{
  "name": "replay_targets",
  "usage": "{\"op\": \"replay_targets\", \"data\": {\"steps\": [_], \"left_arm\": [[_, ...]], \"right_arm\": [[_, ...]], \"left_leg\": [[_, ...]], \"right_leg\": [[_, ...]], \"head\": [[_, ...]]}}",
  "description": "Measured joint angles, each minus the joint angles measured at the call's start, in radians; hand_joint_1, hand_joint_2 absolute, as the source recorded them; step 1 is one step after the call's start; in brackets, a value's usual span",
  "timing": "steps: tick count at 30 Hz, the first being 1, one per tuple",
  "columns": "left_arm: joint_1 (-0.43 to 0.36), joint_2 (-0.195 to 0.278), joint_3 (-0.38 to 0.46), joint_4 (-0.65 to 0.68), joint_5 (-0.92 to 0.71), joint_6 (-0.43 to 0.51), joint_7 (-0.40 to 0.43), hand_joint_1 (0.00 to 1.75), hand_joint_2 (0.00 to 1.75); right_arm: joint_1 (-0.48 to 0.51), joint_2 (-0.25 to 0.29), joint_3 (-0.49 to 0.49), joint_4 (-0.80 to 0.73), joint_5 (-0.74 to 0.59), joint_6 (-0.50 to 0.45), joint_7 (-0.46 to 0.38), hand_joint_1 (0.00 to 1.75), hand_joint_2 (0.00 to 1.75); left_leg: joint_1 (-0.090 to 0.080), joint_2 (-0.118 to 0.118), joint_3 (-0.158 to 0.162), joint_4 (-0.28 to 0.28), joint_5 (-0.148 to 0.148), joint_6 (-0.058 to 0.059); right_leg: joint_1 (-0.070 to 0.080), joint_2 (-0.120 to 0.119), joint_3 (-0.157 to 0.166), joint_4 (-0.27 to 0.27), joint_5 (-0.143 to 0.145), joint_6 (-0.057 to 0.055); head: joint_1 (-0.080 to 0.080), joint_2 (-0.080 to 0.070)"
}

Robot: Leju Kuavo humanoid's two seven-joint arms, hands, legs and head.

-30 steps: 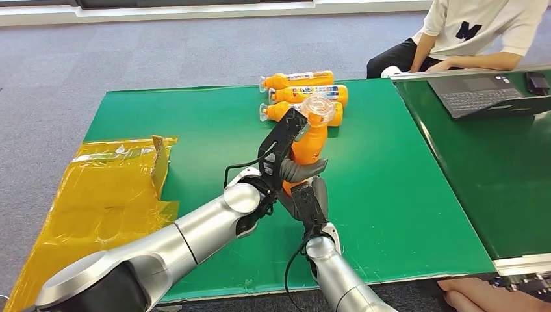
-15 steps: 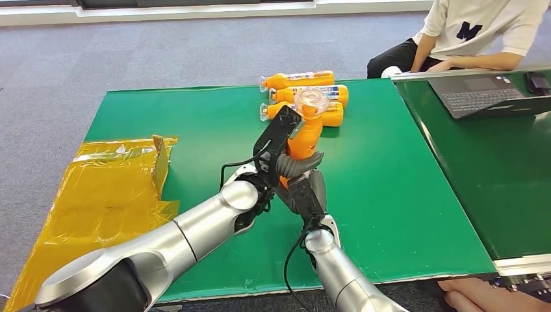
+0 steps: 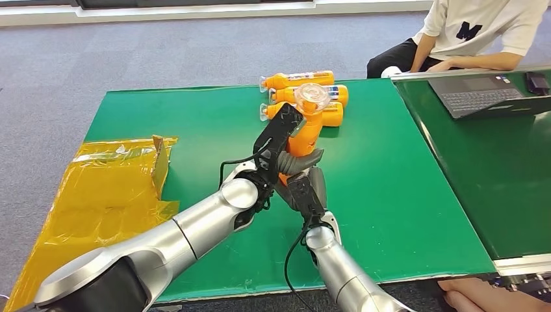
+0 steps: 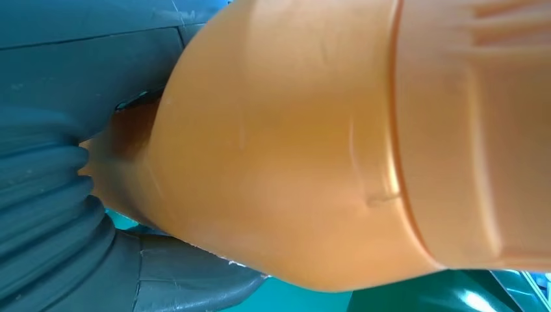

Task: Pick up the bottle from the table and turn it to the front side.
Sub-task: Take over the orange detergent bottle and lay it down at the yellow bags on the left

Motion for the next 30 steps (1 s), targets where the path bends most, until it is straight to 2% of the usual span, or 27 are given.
{"op": "replay_targets", "data": {"steps": [10,20,30], "left_arm": [[0.015,-0.005,0.084,-0.001,-0.086,-0.017,-0.017,1.75,1.75],[0.035,-0.013,0.153,-0.009,-0.093,-0.014,-0.008,1.75,1.75],[0.051,-0.022,0.170,-0.010,-0.066,0.004,-0.019,1.75,1.75]], "right_arm": [[0.014,-0.016,0.000,-0.049,0.013,-0.007,0.016,1.75,1.75],[0.015,-0.023,0.000,-0.059,0.006,-0.014,0.017,1.75,1.75],[0.028,-0.032,0.006,-0.069,-0.014,-0.019,0.008,1.75,1.75]], "left_leg": [[0.000,0.001,0.000,0.000,0.000,0.000],[0.000,0.001,0.000,0.000,0.000,0.000],[0.000,0.002,0.000,0.000,0.000,0.000]], "right_leg": [[0.000,0.001,0.000,0.000,0.000,0.000],[0.000,0.001,0.000,0.000,0.000,0.000],[0.000,0.002,-0.001,0.000,0.000,0.000]], "head": [[0.000,0.000],[0.000,0.000],[0.000,0.000]]}}
